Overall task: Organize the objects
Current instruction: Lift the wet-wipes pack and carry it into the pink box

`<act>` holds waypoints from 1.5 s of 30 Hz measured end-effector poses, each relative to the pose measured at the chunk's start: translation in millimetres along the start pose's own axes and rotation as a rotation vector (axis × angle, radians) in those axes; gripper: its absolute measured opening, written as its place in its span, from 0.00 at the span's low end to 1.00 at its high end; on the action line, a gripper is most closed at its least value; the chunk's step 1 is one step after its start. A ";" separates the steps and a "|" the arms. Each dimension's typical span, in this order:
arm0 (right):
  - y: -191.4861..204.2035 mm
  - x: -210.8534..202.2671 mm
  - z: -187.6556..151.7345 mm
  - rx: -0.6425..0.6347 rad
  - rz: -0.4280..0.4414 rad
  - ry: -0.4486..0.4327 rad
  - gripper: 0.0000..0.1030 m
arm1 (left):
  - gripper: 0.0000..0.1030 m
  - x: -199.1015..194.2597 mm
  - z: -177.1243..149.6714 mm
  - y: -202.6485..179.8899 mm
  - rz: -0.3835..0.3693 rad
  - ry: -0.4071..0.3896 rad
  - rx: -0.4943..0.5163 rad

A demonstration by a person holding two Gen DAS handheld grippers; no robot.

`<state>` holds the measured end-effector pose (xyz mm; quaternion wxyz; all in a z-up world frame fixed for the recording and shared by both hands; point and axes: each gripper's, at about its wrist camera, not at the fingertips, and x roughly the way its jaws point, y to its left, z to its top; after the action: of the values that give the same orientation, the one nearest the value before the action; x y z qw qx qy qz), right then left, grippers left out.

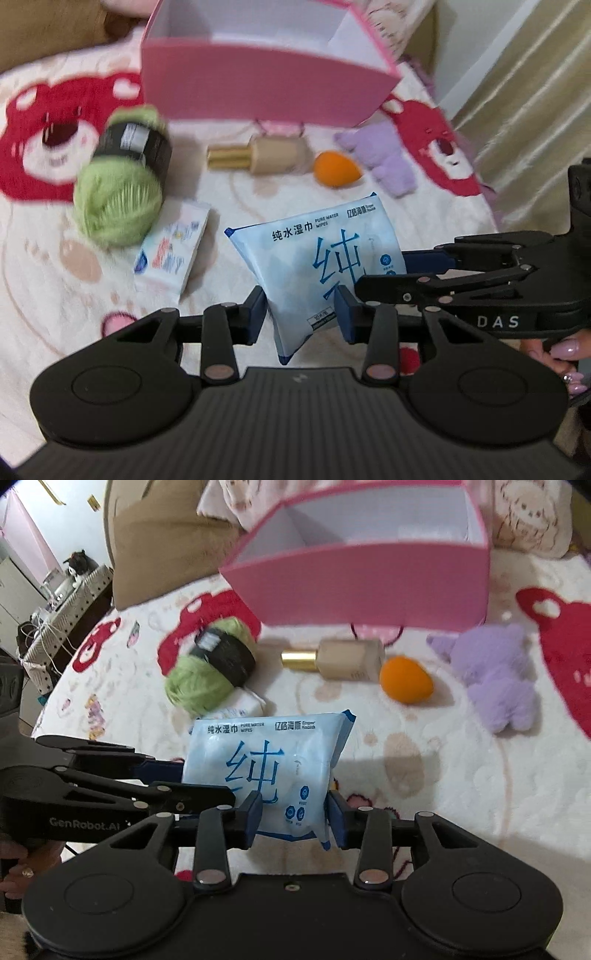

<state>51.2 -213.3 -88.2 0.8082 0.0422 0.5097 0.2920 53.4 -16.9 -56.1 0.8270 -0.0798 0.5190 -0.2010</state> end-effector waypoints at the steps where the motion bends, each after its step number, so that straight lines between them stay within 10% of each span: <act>1: 2.5 -5.7 2.1 -0.003 -0.002 -0.008 0.45 | 0.37 -5.9 3.4 -3.5 0.000 -0.006 0.014; 26: 44.4 -131.2 98.2 -0.143 -0.155 -0.332 0.36 | 0.37 -123.8 139.8 -79.7 0.019 -0.256 0.229; 45: -33.5 11.9 219.6 -0.090 -0.252 -0.035 0.35 | 0.38 42.9 257.2 -4.1 0.044 -0.111 0.014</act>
<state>255.6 -184.4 -5.3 0.8484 -0.0534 0.4831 0.2100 297.7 -58.2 25.1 0.8591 -0.0736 0.4727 -0.1819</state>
